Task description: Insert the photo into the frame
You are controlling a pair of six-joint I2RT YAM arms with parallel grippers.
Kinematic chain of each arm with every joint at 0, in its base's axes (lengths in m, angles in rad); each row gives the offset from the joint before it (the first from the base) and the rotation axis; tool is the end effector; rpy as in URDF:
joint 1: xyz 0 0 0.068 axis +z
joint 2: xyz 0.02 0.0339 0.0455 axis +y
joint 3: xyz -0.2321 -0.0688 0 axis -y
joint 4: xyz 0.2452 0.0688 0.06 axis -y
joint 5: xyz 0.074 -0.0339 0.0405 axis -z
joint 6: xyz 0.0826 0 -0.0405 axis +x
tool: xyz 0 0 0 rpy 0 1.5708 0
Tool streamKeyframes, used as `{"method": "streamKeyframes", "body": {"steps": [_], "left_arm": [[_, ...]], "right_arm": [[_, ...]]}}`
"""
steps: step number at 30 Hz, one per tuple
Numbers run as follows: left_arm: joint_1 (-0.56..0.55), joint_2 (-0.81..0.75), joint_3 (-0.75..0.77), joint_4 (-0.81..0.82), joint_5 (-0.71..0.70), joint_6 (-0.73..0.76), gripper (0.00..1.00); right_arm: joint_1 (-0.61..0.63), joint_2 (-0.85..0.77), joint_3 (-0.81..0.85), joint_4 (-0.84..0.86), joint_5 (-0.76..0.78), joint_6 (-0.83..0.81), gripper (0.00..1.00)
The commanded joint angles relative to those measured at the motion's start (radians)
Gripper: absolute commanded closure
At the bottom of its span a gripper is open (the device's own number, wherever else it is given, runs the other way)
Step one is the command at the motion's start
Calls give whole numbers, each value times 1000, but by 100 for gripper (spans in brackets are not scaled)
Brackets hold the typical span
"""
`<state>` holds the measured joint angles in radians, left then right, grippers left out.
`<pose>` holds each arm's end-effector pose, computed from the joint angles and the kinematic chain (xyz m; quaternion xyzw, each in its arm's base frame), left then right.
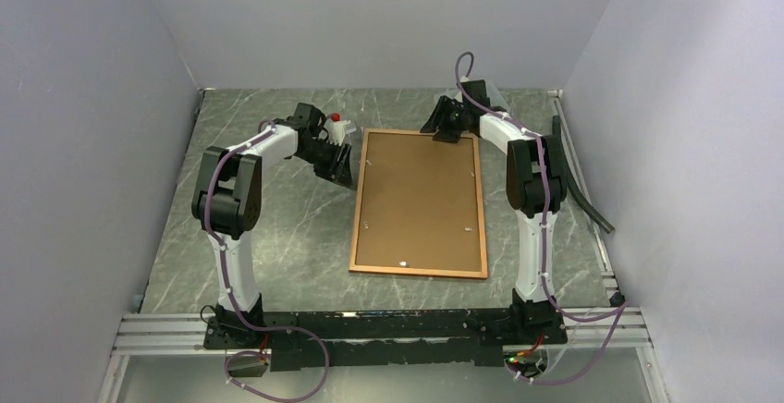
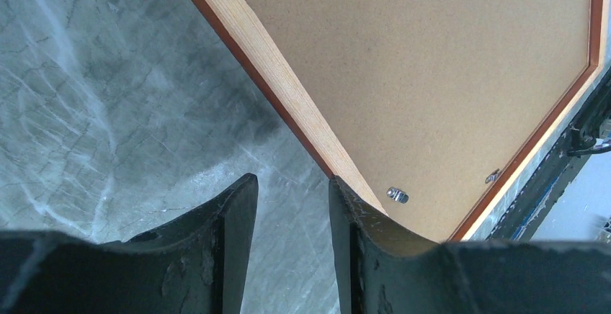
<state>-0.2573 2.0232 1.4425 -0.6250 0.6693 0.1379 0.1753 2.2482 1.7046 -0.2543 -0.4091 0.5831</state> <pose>0.3824 -0.1536 0.1083 0.2408 0.8991 -0.3326 0.1519 0.4974 0.1215 0.1117 0.1087 0.9037 0.3114 0.2732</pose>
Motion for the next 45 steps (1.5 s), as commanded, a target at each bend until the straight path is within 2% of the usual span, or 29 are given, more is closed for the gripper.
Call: {"method": "streamKeyframes", "body": {"steps": [1, 8, 27, 45], "left_arm": [[3, 0, 22, 6, 21, 14, 54], [6, 8, 43, -2, 20, 14, 55], [6, 60, 81, 10, -18, 17, 53], [7, 68, 94, 21, -24, 16, 53]], "right_arm": [[-12, -35, 26, 53, -22, 1, 48], [-60, -45, 34, 61, -29, 9, 48], [-59, 34, 47, 101, -100, 76, 48], [-42, 62, 62, 84, -108, 88, 49]]}}
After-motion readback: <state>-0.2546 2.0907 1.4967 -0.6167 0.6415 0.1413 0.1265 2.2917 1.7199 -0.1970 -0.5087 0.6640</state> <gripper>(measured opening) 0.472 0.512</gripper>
